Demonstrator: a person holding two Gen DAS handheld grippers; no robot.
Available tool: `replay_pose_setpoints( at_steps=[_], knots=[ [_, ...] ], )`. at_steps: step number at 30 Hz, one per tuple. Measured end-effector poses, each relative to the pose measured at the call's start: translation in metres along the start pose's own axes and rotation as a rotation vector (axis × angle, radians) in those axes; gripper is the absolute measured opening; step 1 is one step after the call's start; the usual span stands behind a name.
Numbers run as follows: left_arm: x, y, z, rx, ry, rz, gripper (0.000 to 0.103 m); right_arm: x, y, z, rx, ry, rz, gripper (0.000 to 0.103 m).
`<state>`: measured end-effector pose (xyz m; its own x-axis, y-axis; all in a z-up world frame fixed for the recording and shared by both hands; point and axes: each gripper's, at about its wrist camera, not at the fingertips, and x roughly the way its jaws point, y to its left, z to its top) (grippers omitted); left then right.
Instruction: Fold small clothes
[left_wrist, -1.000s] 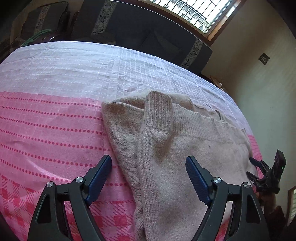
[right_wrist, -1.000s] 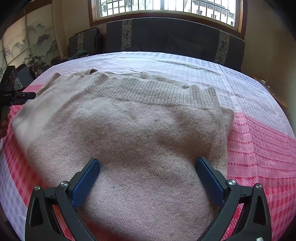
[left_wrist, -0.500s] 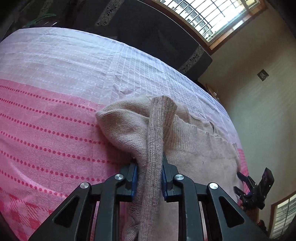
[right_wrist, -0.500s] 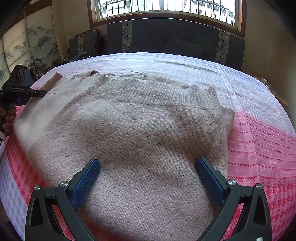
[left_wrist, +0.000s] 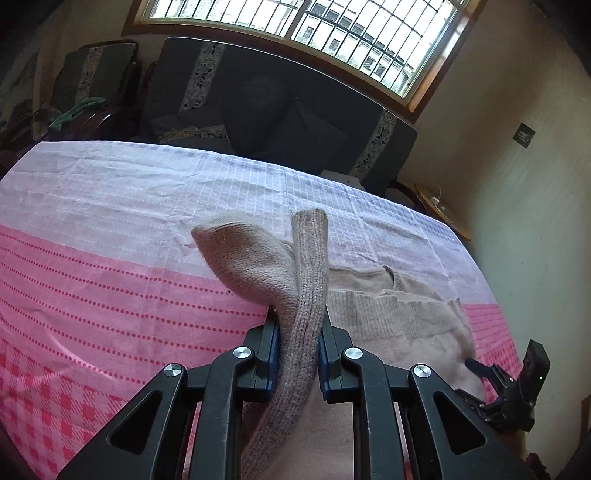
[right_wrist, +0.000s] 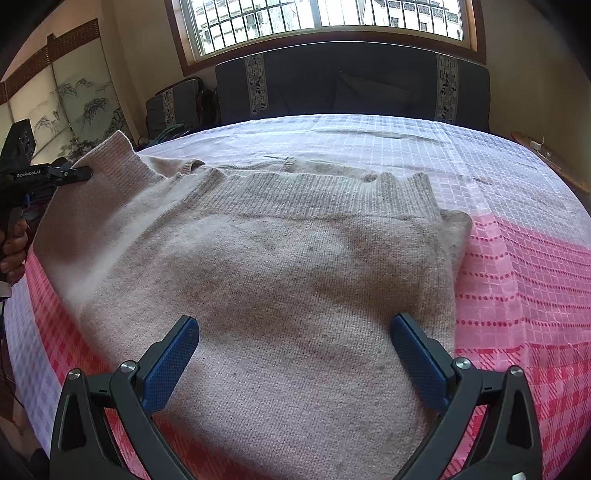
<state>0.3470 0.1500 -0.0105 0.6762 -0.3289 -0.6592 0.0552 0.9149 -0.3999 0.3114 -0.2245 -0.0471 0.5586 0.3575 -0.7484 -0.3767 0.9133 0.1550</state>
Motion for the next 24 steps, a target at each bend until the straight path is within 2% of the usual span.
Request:
replay_pose_setpoints(
  at_steps=[6, 14, 24],
  knots=[
    [-0.003, -0.029, 0.009, -0.045, 0.005, -0.049, 0.014, -0.009, -0.013, -0.001, 0.064, -0.046, 0.083, 0.103],
    [0.012, -0.071, 0.014, -0.127, 0.034, -0.118, 0.013, -0.019, -0.028, -0.002, 0.148, -0.112, 0.16, 0.103],
    [0.048, -0.143, 0.01, -0.118, 0.088, -0.146, 0.013, -0.023, -0.034, -0.003, 0.178, -0.137, 0.197, 0.103]
  ],
)
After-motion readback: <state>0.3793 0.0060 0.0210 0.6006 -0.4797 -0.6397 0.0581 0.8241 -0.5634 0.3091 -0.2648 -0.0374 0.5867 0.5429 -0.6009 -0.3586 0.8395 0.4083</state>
